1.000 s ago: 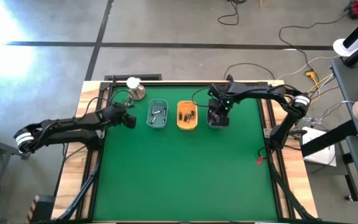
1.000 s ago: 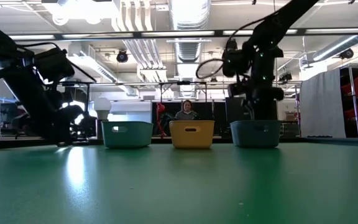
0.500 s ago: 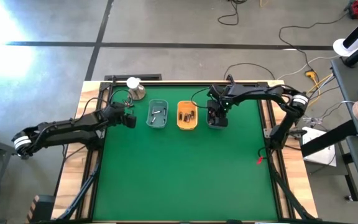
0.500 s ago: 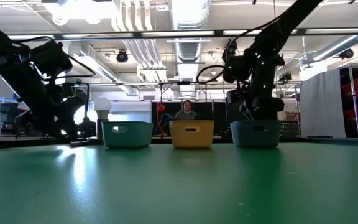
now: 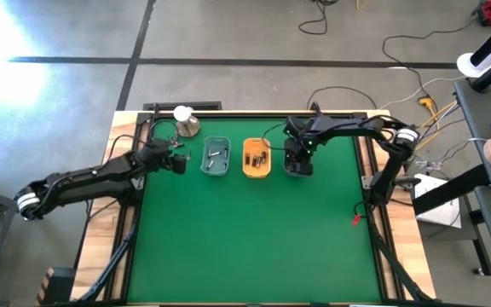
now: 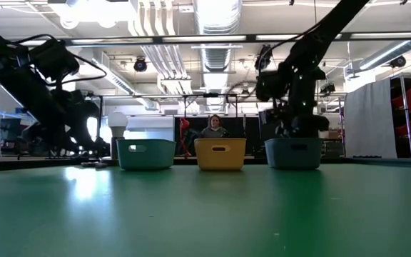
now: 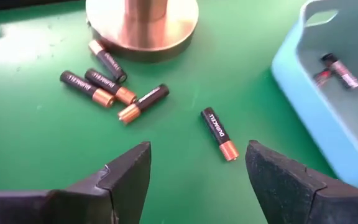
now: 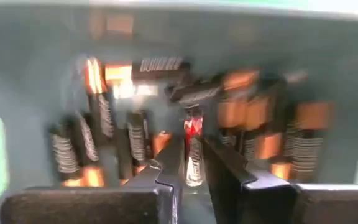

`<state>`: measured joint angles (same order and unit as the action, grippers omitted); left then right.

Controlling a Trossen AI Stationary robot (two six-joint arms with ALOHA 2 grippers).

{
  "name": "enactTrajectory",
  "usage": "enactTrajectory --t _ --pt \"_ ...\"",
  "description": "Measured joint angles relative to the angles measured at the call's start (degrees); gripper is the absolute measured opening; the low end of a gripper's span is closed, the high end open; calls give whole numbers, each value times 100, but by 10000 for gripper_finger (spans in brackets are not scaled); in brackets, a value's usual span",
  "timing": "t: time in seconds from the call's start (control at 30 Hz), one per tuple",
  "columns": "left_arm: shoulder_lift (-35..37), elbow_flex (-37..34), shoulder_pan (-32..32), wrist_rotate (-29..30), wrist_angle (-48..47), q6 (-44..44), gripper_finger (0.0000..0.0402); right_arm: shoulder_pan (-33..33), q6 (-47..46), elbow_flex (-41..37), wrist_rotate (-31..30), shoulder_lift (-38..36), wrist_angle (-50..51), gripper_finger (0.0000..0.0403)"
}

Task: Sort batteries
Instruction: Put the silver battery into the green bin

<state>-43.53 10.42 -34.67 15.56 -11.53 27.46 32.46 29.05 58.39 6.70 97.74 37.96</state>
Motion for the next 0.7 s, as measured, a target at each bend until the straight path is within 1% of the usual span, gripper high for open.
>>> enactTrajectory --t 0.27,0.4,0.57,0.7 --pt "349 4 -1 -22 -9 -2 240 -4 108 -24 17 21 72 77" --pt "451 4 -1 -31 0 0 240 31 98 -137 232 9 -118 85" --pt "594 4 -1 -36 7 -18 240 74 -21 -330 316 -3 -387 80" --pt "696 4 -3 -191 259 -160 240 90 -277 -514 345 -3 -715 71"
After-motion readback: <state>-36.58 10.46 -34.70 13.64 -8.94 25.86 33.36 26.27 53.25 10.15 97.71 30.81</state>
